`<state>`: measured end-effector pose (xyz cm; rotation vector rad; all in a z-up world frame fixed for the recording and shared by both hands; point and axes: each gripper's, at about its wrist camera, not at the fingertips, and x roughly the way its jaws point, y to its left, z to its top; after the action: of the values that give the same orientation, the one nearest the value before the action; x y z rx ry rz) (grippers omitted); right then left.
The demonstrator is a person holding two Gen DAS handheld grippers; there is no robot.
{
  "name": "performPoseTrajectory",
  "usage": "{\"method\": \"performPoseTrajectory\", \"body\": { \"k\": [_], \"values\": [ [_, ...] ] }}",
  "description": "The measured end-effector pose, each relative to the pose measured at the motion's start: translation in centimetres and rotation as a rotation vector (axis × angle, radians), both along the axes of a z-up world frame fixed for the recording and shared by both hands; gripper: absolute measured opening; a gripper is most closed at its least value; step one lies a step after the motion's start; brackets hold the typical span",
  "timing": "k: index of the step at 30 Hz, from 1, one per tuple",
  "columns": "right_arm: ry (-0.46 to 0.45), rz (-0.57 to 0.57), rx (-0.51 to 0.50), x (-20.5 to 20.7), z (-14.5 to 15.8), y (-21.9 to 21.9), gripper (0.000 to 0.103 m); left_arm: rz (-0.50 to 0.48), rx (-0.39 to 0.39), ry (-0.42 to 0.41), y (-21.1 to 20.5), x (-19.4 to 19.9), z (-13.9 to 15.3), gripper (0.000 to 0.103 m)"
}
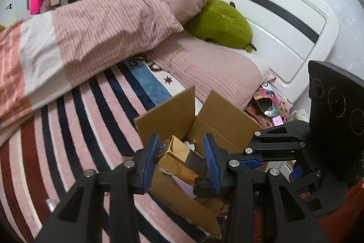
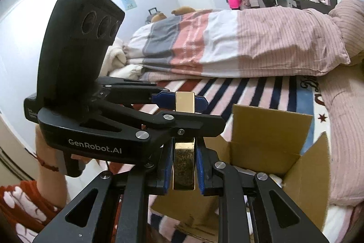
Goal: Organize rigid objects
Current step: 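Hand the gold bar to the left gripper over the box while the right gripper releases, then grasp the white clear-capped bottle on the blanket with the right gripper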
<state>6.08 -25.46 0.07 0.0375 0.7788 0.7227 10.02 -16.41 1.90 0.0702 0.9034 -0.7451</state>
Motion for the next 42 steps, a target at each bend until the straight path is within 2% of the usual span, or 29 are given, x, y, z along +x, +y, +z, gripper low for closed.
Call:
{"method": "performPoseTrajectory", "body": {
  "k": [5,12,14,16,18,19,23,24,25,27,30,33,36,39,42],
  "values": [
    [0.079,-0.046,-0.066,0.9,-2.2,-1.5,0.013,-0.022,0.024,0.110,-2.4,1.7,-3.2,0.037],
    [0.182,-0.075,-0.147,2.4,-5.0,-2.5,0.014,-0.020,0.122,0.137,-4.5,2.0,-5.1,0.038],
    [0.190,-0.092,-0.182,2.7,-5.5,-2.5,0.014,-0.011,0.145,0.123,-4.5,1.9,-5.0,0.046],
    [0.192,-0.103,-0.201,2.7,-5.7,-2.7,0.016,0.004,0.148,0.097,-4.0,1.5,-4.4,0.064],
    [0.194,-0.116,-0.206,2.7,-5.6,-2.9,0.023,0.020,0.126,0.073,-2.9,1.1,-3.5,0.068],
    [0.190,-0.120,-0.205,2.6,-5.5,-3.0,0.027,0.031,0.107,0.059,-2.1,0.9,-2.8,0.070],
    [0.147,-0.123,-0.186,1.6,-4.0,-2.5,0.027,0.102,0.047,-0.007,2.6,-0.3,-0.4,0.074],
    [0.133,-0.111,-0.174,1.3,-3.5,-2.1,0.028,0.135,0.042,-0.028,4.2,-0.7,0.1,0.078],
    [0.115,-0.093,-0.165,0.8,-2.9,-1.6,0.031,0.174,0.041,-0.053,6.1,-1.2,0.6,0.082],
    [0.057,-0.046,-0.160,-0.4,-1.5,0.3,0.037,0.236,0.042,-0.086,9.4,-1.9,1.2,0.082],
    [-0.005,0.031,-0.167,-1.7,-0.2,3.9,0.039,0.339,0.049,-0.115,14.4,-3.2,1.1,0.083],
    [-0.007,0.127,-0.152,-2.3,-0.1,8.5,0.042,0.430,0.070,-0.127,19.1,-4.2,-0.2,0.083],
    [0.007,0.203,-0.154,-2.4,-1.7,13.4,0.054,0.485,0.072,-0.125,23.1,-5.1,-2.5,0.083],
    [0.041,0.247,-0.165,-1.2,-5.5,17.8,0.055,0.539,0.066,-0.067,26.5,-5.3,-5.9,0.083],
    [0.122,0.220,-0.176,0.4,-10.3,21.3,0.055,0.559,0.035,-0.023,28.9,-5.8,-8.8,0.083]
  ]
}}
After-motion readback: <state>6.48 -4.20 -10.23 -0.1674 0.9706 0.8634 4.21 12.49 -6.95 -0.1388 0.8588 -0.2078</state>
